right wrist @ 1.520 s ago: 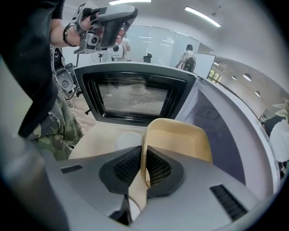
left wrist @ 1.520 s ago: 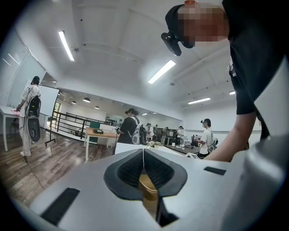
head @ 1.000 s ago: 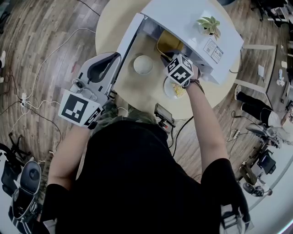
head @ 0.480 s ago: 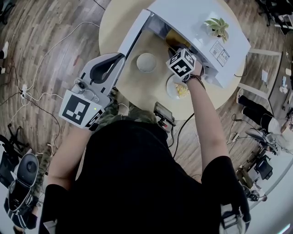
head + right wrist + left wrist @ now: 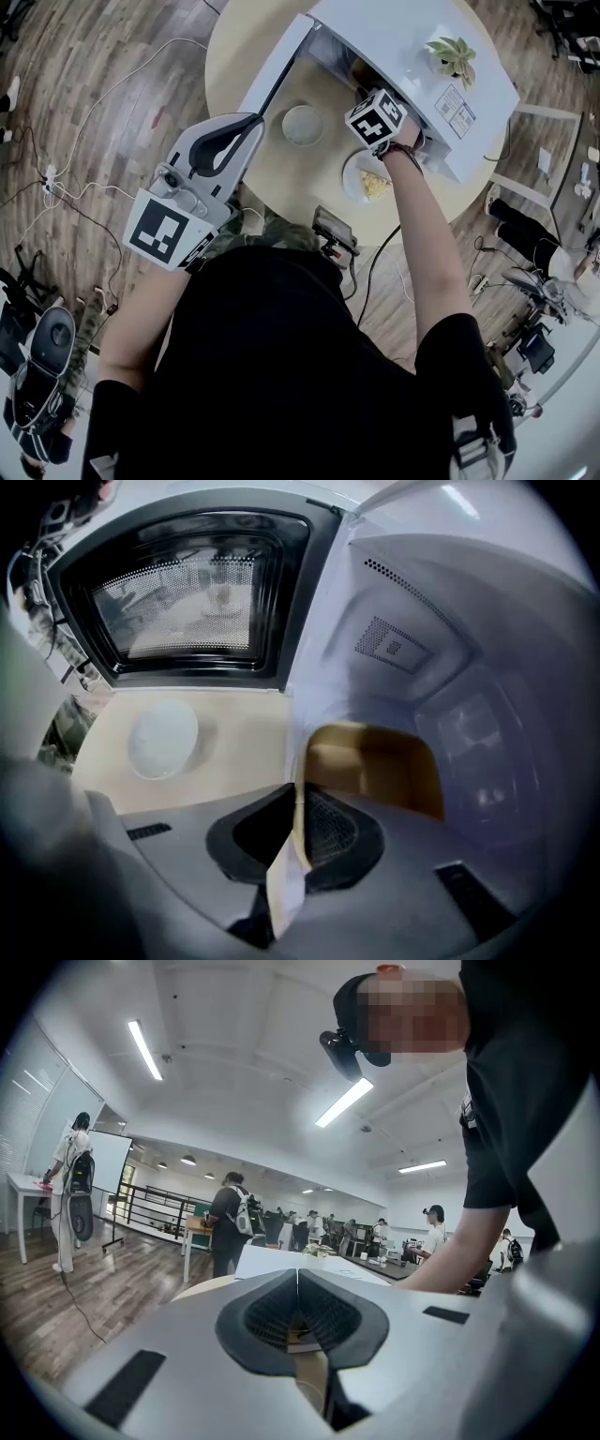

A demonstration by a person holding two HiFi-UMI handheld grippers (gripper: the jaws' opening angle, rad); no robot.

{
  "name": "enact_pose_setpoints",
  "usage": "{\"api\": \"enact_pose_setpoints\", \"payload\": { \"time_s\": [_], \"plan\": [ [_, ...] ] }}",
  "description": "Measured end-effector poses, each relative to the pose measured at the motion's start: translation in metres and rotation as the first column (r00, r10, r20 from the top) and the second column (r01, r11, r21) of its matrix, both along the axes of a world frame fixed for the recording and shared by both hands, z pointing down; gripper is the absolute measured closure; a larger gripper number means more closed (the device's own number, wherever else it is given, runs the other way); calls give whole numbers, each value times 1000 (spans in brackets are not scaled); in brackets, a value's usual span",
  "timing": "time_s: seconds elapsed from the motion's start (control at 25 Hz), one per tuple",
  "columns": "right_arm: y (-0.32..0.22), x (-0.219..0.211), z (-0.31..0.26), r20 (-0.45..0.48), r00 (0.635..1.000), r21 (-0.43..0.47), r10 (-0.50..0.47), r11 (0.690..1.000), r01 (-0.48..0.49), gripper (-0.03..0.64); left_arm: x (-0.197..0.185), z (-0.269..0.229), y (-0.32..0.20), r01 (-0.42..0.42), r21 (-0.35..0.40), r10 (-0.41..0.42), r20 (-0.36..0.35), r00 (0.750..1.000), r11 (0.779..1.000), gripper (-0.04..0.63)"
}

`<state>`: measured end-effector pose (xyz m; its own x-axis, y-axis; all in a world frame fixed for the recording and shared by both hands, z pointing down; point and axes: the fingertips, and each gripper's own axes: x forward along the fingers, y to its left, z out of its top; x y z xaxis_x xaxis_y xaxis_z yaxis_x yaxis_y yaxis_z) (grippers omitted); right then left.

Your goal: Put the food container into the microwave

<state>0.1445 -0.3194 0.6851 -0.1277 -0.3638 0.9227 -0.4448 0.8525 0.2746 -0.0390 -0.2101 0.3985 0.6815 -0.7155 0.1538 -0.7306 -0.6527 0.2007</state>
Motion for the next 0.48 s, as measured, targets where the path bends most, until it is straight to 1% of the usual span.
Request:
{"api": "enact_pose_setpoints", "payload": {
  "time_s": [0.16, 0.28, 0.48],
  "plan": [
    [-10, 7, 3, -35, 999, 52, 20, 998, -18, 577, -1, 2, 1, 3, -7, -3, 3, 1000, 1000, 572],
    [-18, 7, 3, -33, 999, 70, 36, 997, -34, 577, -2, 3, 0, 5, -12, -5, 4, 1000, 1000, 572],
    [-28, 6, 3, -45, 999, 117, 30, 993, -25, 574, -3, 5, 0, 13, -17, -13, 9, 1000, 1000, 572]
  ]
}}
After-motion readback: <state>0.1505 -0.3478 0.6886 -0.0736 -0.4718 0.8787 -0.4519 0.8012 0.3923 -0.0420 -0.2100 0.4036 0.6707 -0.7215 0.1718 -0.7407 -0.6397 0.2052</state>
